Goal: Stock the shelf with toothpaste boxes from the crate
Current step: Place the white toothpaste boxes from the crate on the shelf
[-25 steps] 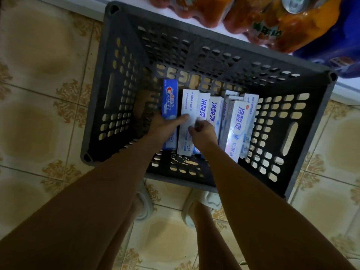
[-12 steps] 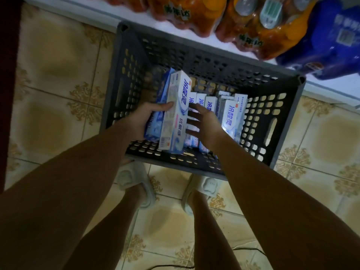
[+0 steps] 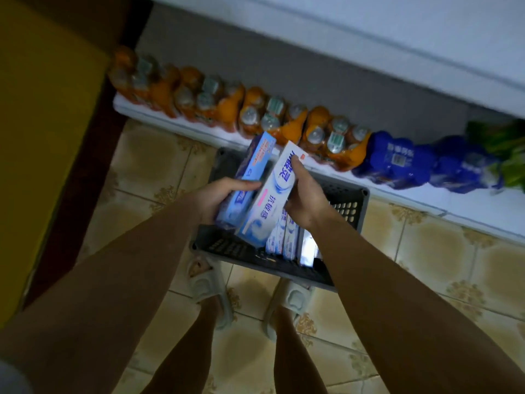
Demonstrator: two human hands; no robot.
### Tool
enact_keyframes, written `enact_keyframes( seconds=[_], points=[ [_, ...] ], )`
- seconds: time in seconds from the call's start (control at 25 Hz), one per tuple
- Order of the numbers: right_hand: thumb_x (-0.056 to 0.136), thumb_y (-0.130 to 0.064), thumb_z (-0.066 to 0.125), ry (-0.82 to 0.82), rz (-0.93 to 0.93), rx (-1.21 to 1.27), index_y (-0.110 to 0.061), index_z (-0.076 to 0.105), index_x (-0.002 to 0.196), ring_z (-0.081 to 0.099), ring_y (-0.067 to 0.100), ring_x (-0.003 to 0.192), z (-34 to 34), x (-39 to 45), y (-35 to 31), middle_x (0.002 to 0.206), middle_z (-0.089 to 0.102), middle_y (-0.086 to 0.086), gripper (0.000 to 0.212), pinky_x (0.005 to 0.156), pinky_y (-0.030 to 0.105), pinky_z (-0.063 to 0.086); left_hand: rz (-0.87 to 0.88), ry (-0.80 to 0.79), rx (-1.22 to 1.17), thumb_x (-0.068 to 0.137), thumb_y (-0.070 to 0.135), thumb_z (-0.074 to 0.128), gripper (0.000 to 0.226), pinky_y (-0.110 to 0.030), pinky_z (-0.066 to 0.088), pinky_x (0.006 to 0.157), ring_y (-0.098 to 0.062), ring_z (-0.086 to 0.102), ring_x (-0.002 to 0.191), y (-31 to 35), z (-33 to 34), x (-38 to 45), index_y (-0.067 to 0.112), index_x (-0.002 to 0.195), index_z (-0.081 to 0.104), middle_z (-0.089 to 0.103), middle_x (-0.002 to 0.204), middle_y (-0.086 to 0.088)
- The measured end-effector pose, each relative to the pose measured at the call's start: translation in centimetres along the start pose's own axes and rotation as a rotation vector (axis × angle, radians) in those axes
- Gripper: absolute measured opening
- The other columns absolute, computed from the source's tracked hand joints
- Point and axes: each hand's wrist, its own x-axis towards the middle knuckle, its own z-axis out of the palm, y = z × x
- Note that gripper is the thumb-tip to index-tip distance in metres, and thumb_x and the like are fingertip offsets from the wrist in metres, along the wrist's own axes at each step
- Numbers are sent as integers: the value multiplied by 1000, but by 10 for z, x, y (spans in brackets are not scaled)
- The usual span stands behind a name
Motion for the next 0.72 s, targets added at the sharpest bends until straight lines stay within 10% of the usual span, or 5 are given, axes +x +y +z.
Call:
enact_keyframes(
  seconds=[0.12, 0.32, 0.6, 0.72],
  points=[
    [92, -37, 64, 151, -202, -287, -16, 50, 97, 72, 26, 89, 32, -78, -50, 100, 74, 9, 25, 76, 41, 59, 91, 13, 63, 84, 25, 67, 33, -33, 59, 69, -19, 73, 75, 28, 31, -84, 11, 114, 63, 75, 94, -7],
    [88, -25, 70, 91, -478, -557, -12, 38, 101, 62, 9, 73, 109, -228, -117, 87, 61, -1, 37, 59, 24, 53, 235, 13, -20, 95, 9, 56, 15, -27, 56, 54, -19, 74, 69, 60, 91, -226, 9, 108, 63, 76, 83, -7],
    [90, -43, 64, -270, -251, -428, -10, 57, 125, 73, 25, 90, 145, -337, -202, 108, 73, 9, 48, 73, 38, 59, 517, 136, 56, 92, 24, 65, 24, -46, 57, 87, -25, 70, 90, 121, 125, -348, 16, 115, 62, 73, 105, -11],
    [78, -57, 71, -247, -364, -458, -16, 47, 128, 70, 28, 101, 152, -364, -233, 117, 70, 9, 69, 92, 51, 53, 574, 190, 79, 92, 49, 57, 38, -38, 58, 77, -20, 70, 84, 144, 137, -388, 19, 115, 62, 73, 103, -9]
  ],
)
